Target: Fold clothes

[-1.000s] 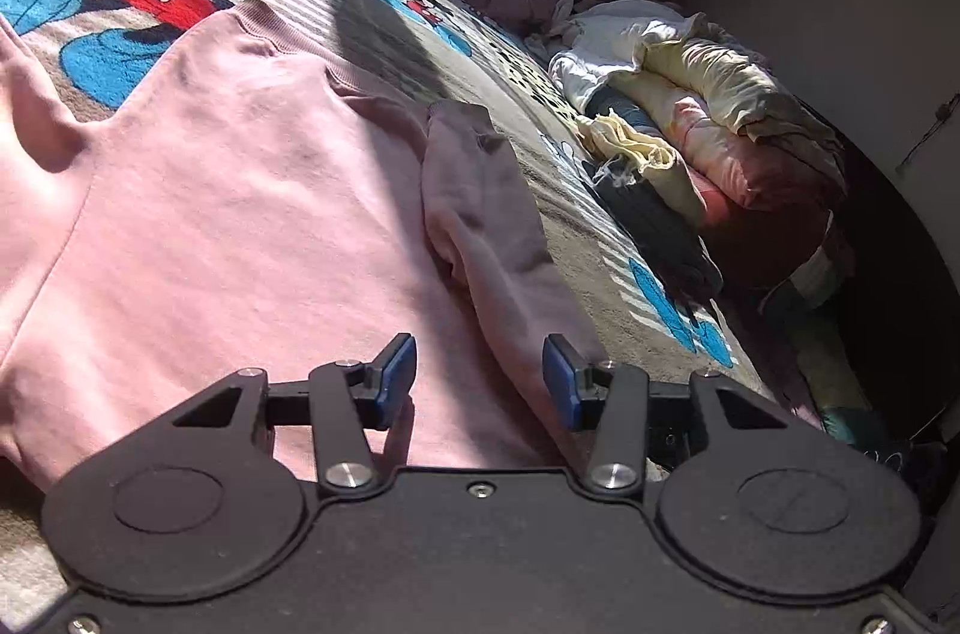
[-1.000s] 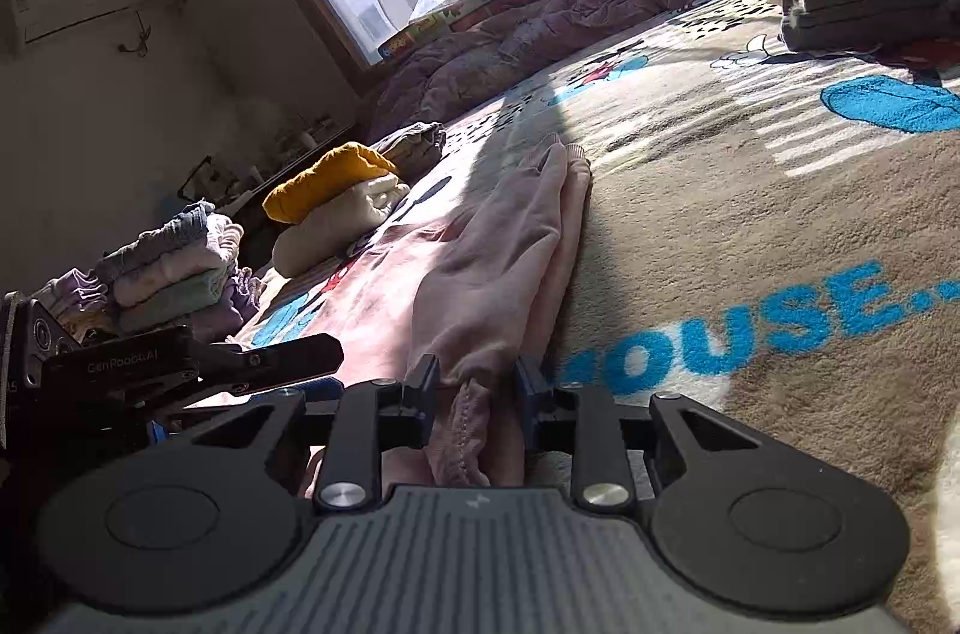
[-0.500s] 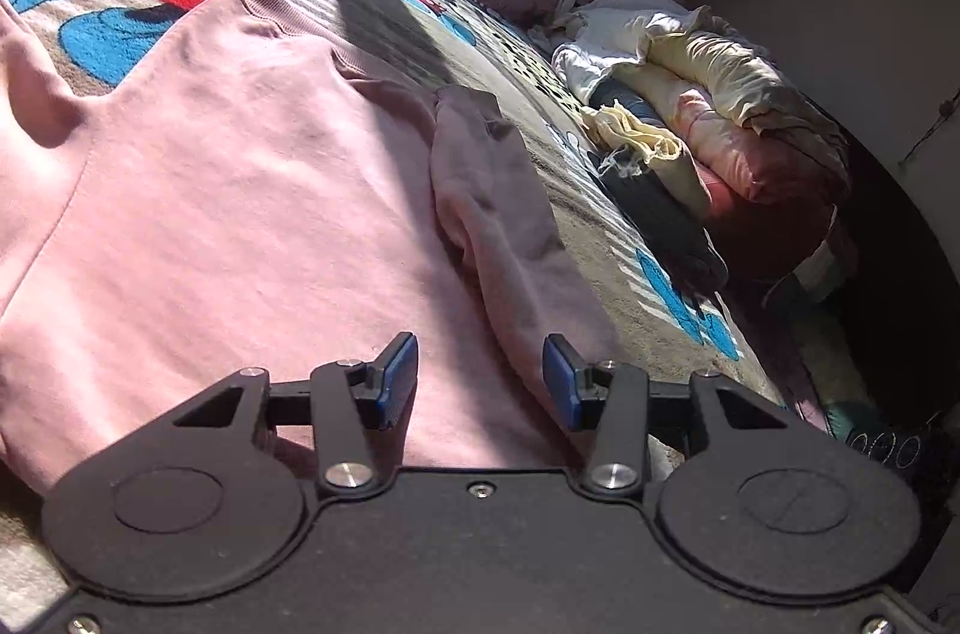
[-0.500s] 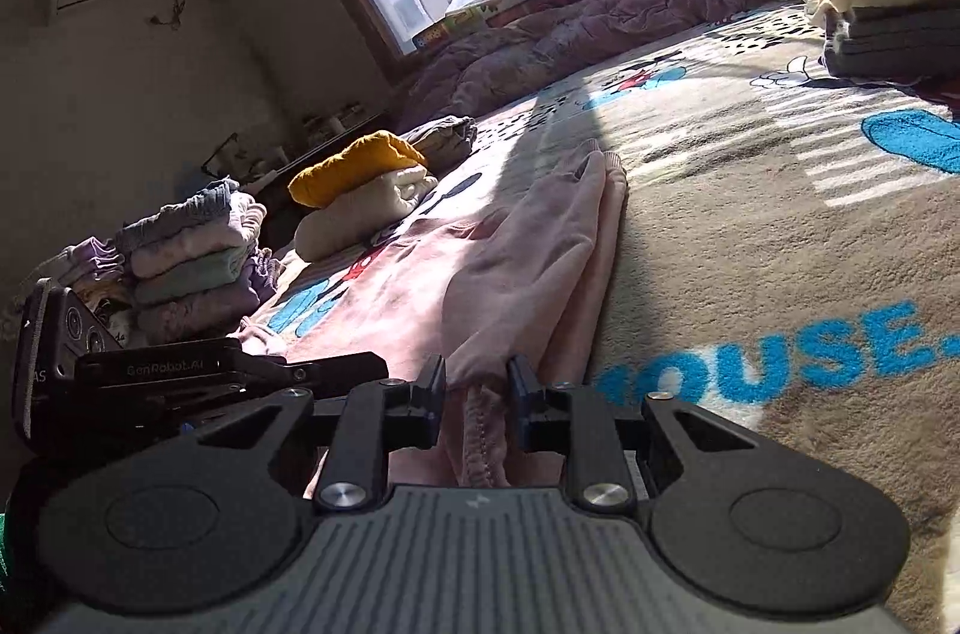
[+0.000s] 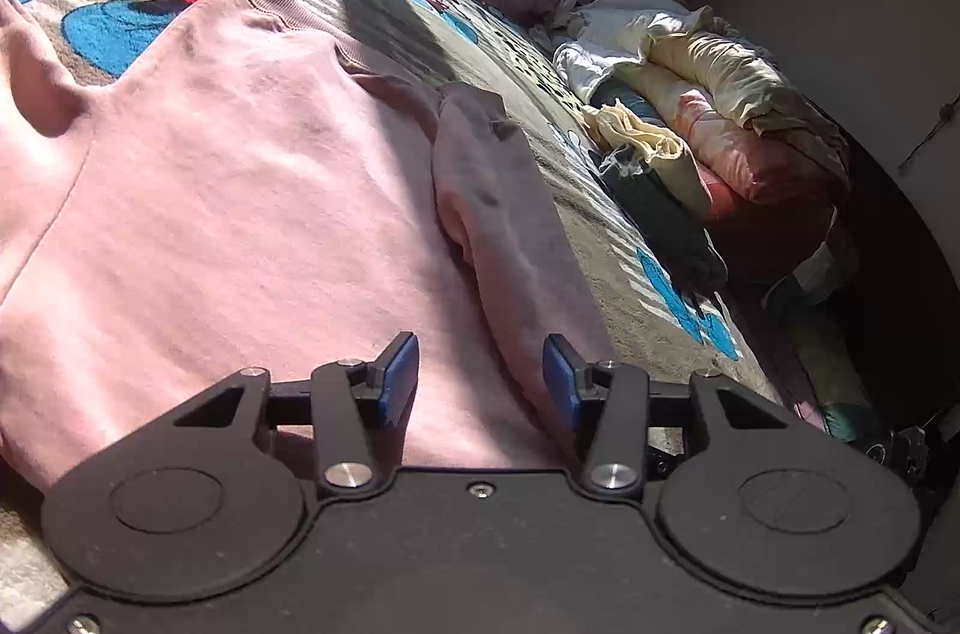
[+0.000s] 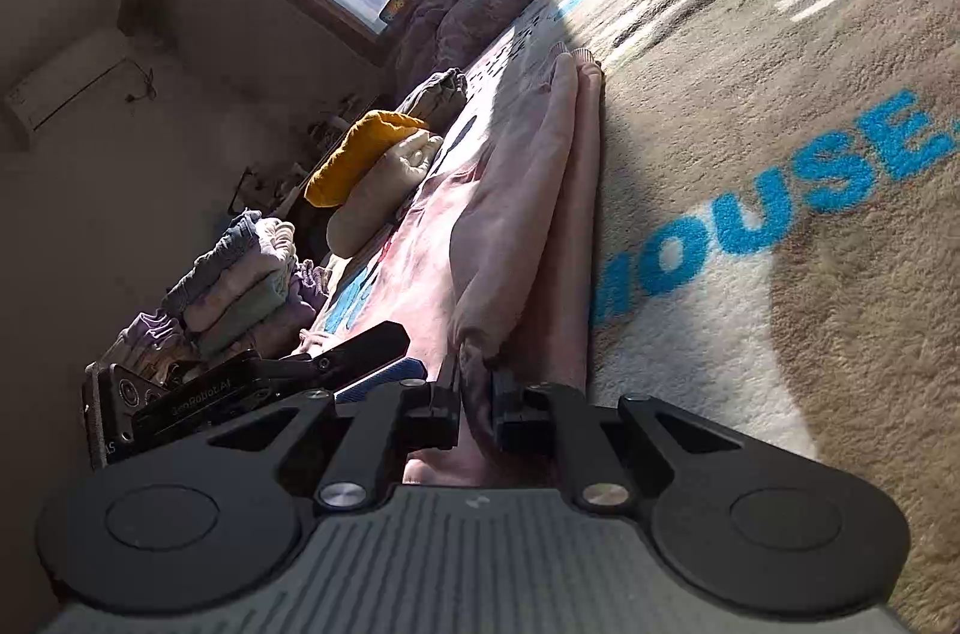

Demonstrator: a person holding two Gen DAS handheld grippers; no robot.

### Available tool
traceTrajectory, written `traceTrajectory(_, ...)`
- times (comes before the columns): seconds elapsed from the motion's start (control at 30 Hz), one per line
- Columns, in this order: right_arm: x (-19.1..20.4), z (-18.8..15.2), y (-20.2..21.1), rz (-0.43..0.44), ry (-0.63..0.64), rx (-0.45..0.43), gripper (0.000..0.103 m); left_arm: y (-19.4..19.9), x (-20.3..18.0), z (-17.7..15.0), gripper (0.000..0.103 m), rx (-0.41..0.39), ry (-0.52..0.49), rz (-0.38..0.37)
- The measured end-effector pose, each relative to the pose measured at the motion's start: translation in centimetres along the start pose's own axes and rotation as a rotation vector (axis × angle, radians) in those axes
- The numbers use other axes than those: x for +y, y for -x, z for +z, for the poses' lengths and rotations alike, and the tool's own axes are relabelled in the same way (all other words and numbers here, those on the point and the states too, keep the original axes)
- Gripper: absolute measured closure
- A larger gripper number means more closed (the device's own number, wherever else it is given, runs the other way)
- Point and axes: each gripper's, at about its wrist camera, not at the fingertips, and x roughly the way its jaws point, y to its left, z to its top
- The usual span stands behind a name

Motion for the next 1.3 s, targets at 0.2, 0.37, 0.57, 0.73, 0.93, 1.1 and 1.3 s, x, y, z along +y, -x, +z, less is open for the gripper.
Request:
traceTrajectory(0.2,1.7,-0.3,1.2,-0.037,0.112,-0.003,0.087,0.9,-1.1,0.2,0.059,-0.048,-0.082,0.027)
traceTrajectory(0.37,3.2,-0.7,2.5,-0.062,0.219,-0.003,0.079,1.2,-3.1,0.3,0.062,-0.088,-0.221,0.031)
traceTrajectory(0.57,3.4,-0.9,3.7,-0.102,0.281,0.006,0.079,-1.7,-6.6,0.6,0.078,-0.034,-0.45,-0.031)
traceTrajectory(0.73,2.5,-0.7,4.7,-0.103,0.255,-0.006,0.079,-4.9,-7.0,-1.9,0.079,0.119,-0.6,0.01)
traceTrajectory(0.93,1.7,0.6,4.7,-0.092,0.209,-0.169,0.079,-4.5,-6.1,-1.7,0.079,0.15,-0.561,-0.014)
traceTrajectory(1.1,3.2,0.7,1.8,-0.111,0.303,-0.174,0.079,-3.2,-5.7,-0.5,0.079,0.186,-0.547,-0.022)
traceTrajectory(1.3,3.4,-0.3,-0.9,-0.217,0.352,-0.033,0.08,-0.4,-4.5,2.9,0.079,0.043,-0.486,0.022)
